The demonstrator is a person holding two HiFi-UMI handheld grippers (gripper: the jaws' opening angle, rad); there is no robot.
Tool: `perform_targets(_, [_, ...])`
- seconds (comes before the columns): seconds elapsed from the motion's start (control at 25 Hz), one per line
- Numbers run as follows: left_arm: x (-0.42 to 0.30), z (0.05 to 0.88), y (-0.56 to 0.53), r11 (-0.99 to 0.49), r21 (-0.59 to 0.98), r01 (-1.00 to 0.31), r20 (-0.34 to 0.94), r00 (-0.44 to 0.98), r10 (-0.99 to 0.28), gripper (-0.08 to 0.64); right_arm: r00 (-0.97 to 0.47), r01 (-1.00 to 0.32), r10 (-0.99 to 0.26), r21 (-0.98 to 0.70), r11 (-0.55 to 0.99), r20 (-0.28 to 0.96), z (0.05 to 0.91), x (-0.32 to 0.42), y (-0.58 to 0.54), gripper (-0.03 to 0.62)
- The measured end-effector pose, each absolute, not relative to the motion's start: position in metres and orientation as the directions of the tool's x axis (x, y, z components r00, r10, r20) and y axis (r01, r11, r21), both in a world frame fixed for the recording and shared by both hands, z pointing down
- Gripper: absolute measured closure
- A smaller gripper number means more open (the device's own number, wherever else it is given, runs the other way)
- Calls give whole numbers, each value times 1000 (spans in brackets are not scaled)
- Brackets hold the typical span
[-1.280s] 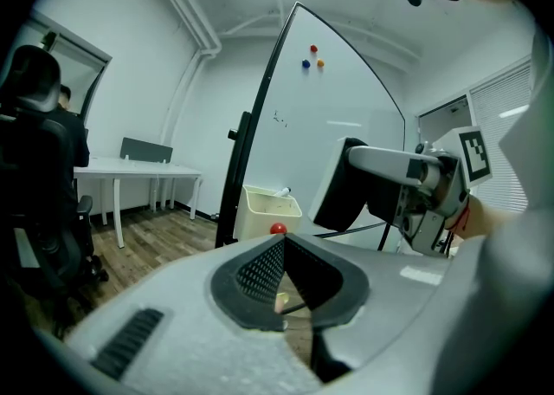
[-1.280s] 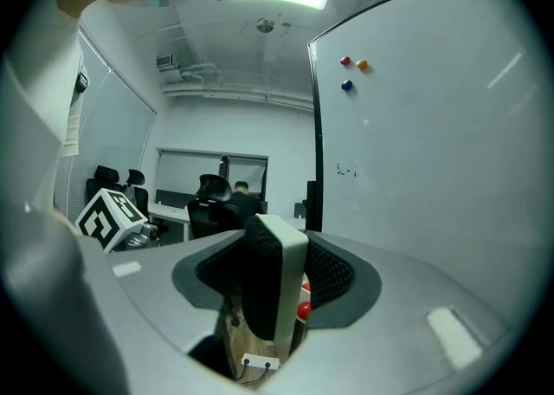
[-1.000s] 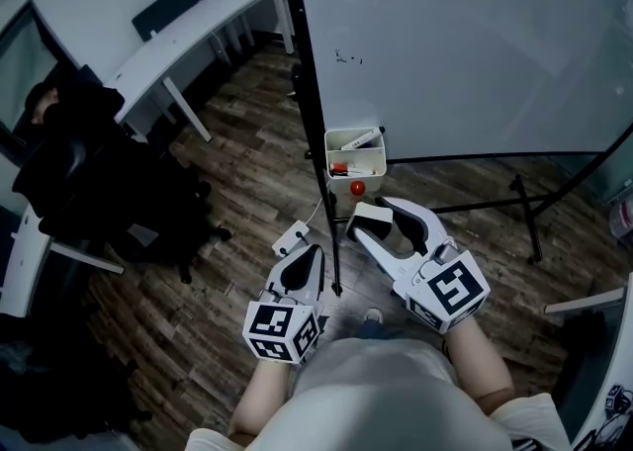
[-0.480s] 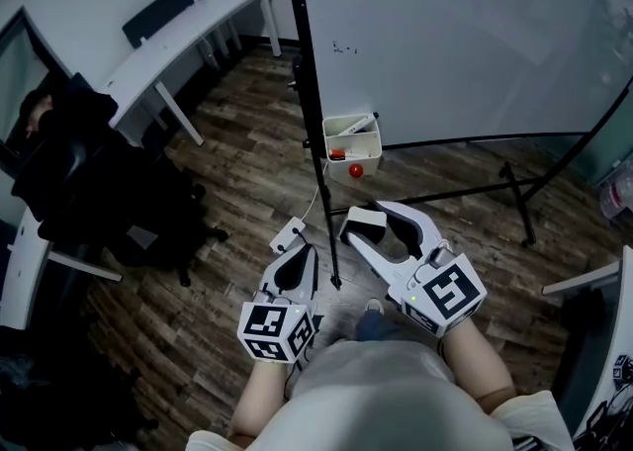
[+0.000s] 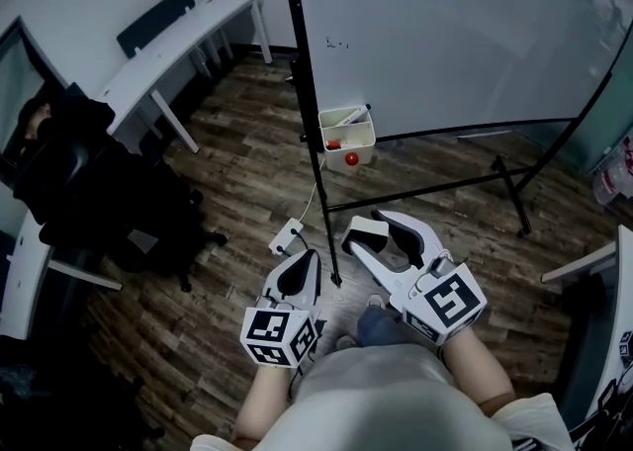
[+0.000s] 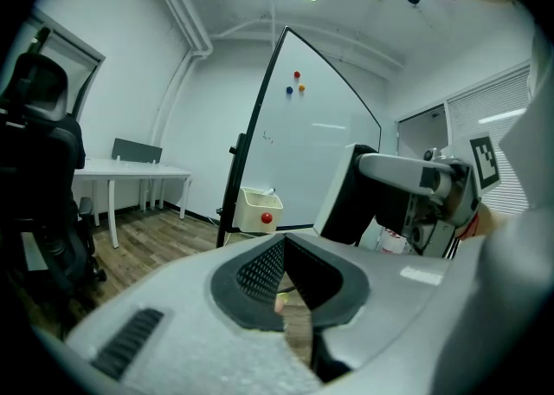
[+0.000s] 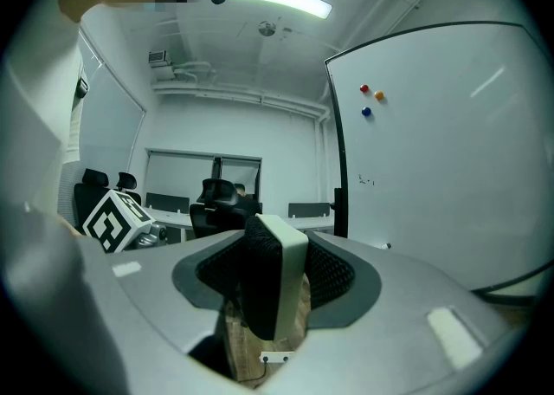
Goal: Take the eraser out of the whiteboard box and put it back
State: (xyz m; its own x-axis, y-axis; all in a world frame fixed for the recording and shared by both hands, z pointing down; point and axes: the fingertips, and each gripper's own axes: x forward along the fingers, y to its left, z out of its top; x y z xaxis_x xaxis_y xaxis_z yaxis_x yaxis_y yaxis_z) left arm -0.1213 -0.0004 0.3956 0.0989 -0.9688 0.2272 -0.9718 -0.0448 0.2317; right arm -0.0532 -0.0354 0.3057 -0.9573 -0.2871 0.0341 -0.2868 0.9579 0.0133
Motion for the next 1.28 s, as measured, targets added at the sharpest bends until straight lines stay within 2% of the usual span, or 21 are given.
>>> perform_targets(0.56, [-107,394,32,-73,223,-972,212,121,-970,557,-946,-324,-323,-11,946,22,315,-30,9,382])
perform_targets(1.28, [-112,392,22,-79,229,-970,193,125,-973,557,-941,-338,-338,-11,941,-11,315,-31,1,383])
